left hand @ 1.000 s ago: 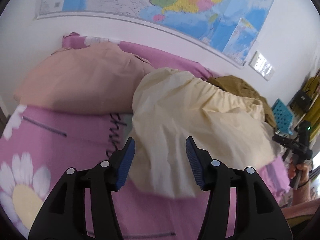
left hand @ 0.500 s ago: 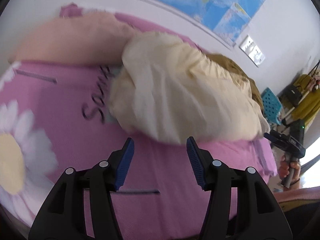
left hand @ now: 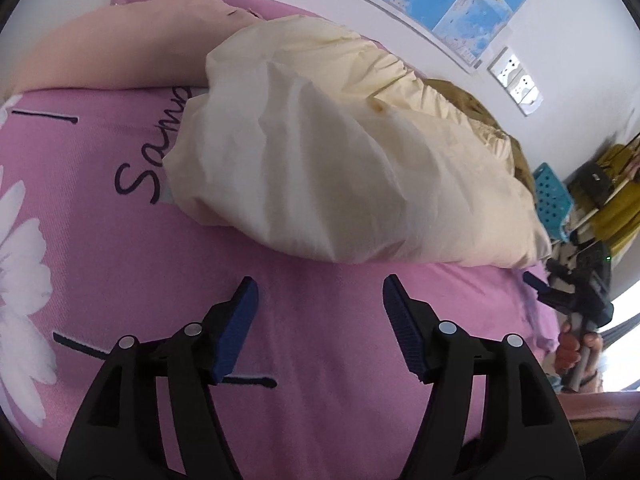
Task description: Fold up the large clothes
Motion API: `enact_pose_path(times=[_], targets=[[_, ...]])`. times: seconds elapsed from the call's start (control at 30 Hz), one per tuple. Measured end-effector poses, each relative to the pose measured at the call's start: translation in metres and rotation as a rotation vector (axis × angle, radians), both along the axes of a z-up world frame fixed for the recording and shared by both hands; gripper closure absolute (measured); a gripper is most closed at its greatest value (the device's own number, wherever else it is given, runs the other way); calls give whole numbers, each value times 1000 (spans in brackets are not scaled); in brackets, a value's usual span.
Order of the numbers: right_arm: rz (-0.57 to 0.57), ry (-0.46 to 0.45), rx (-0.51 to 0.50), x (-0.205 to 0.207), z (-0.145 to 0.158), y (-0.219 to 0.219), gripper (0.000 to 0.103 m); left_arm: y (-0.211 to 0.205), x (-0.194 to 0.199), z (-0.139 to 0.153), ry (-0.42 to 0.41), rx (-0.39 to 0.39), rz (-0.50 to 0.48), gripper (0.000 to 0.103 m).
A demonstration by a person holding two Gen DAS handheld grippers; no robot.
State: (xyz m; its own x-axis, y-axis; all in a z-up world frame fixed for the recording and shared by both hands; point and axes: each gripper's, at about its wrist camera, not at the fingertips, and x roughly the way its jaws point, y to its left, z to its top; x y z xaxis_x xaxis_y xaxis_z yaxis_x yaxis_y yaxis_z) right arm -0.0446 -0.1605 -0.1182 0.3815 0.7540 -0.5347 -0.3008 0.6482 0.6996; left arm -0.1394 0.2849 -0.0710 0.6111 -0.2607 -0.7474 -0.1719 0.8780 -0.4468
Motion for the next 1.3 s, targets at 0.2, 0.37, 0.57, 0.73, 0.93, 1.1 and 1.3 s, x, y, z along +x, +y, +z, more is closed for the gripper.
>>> enact_pose_path(times=[0.2, 0.37, 0.57, 0.73, 0.93, 1.1, 1.3], targets=[[-49, 47, 66, 12, -8, 0, 23, -11, 4, 1, 5, 50, -14, 37], [-68, 51, 64, 16, -8, 8, 22, -15, 7, 0, -2, 48, -27, 32], [-92, 51, 70, 22, -8, 15, 20, -16, 10, 0, -8, 36, -31, 28], [-102, 53, 67, 27, -5, 22, 16, -13, 14, -1, -18, -23, -23, 23], [-113, 45, 60, 34, 0, 36, 11, 5, 24, -7, -41, -214, -6, 23], [-132, 52, 71, 44, 0, 44, 10, 17, 34, -14, -58, -328, 31, 27], [-172, 46, 91, 57, 0, 53, 7, 22, 46, -16, -53, -366, 66, 27]])
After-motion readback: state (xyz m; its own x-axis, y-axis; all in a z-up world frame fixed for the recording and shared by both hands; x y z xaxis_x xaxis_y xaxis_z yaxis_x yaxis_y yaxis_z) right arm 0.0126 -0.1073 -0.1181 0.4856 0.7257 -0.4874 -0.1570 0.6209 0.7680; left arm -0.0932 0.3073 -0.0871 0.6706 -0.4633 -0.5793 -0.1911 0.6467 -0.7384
